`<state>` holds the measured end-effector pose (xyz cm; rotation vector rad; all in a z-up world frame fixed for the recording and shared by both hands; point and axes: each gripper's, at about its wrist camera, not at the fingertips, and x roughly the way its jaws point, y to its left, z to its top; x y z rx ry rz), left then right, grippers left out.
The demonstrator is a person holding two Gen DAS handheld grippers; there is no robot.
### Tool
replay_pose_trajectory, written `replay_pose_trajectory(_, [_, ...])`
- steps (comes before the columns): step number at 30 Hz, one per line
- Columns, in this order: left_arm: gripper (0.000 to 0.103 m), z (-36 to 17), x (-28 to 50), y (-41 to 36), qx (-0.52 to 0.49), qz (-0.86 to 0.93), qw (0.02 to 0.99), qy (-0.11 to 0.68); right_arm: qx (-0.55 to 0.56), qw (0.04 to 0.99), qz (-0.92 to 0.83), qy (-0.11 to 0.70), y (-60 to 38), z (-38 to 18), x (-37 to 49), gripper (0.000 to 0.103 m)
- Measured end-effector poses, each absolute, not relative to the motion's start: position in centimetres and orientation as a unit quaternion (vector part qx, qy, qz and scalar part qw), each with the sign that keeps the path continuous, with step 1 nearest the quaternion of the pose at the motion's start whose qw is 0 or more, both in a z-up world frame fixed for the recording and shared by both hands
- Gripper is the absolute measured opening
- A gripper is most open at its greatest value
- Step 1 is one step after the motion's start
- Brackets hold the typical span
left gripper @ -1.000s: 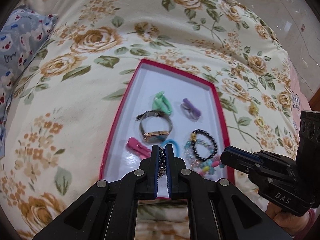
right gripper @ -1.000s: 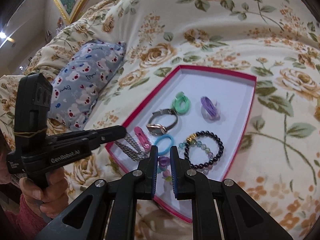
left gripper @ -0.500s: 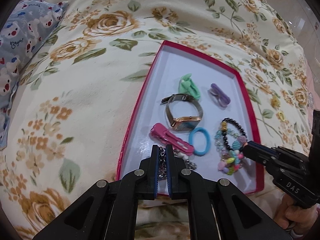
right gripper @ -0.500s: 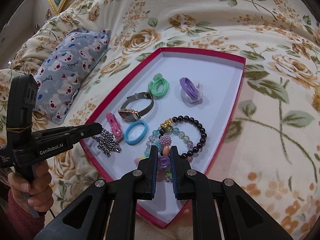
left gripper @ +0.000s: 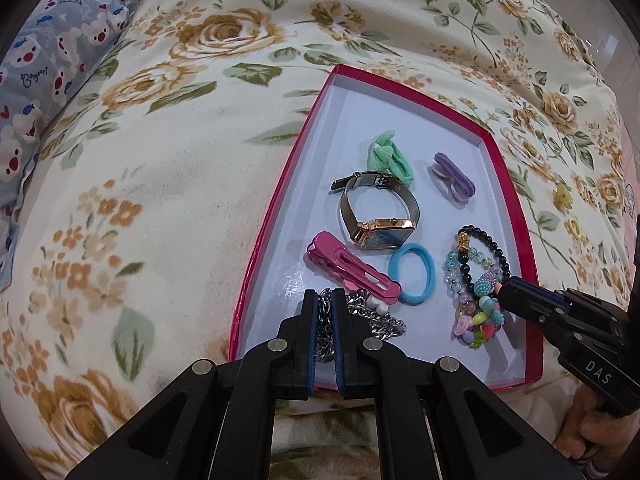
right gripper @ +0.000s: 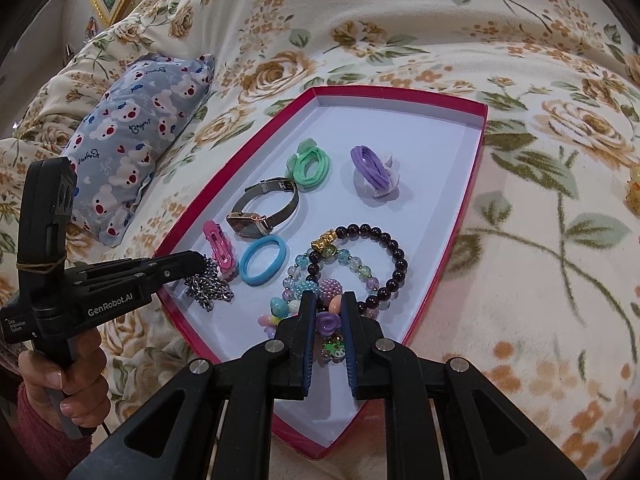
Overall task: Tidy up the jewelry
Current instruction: 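Carry the silver chain and pastel bead cluster over the tray and lower them, then open both grippers to release the chain and bead cluster into the tray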
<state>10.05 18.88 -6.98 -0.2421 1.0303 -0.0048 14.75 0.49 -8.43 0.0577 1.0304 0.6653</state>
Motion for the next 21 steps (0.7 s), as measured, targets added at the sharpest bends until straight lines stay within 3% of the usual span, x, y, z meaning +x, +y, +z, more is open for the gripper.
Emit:
replay_pose_trajectory(10, [0.010,-6.8,9.9,19.2,-0.126,0.000,0.861,0.492,0.047,0.817,0.317,0.480,0.2,-8.0,14.7,0.017])
replay_pose_trajectory(12, [0.019,-6.6,9.8,19.2,-0.128,0.002,0.862,0.490,0.050,0.819,0.317,0.475,0.0,-7.6,14.5,0.021])
replay_pose_trajectory(16, [0.020,-6.1,9.2,19.0,-0.125,0.005,0.867,0.483,0.054,0.828,0.315,0.460,-0.4,-6.9,14.2,0.037])
replay_pose_trajectory(21, [0.026,-5.4,8.2,18.8,-0.125,0.003,0.872,0.474,0.063,0.836,0.315,0.444,-1.2,-6.1,13.6,0.042])
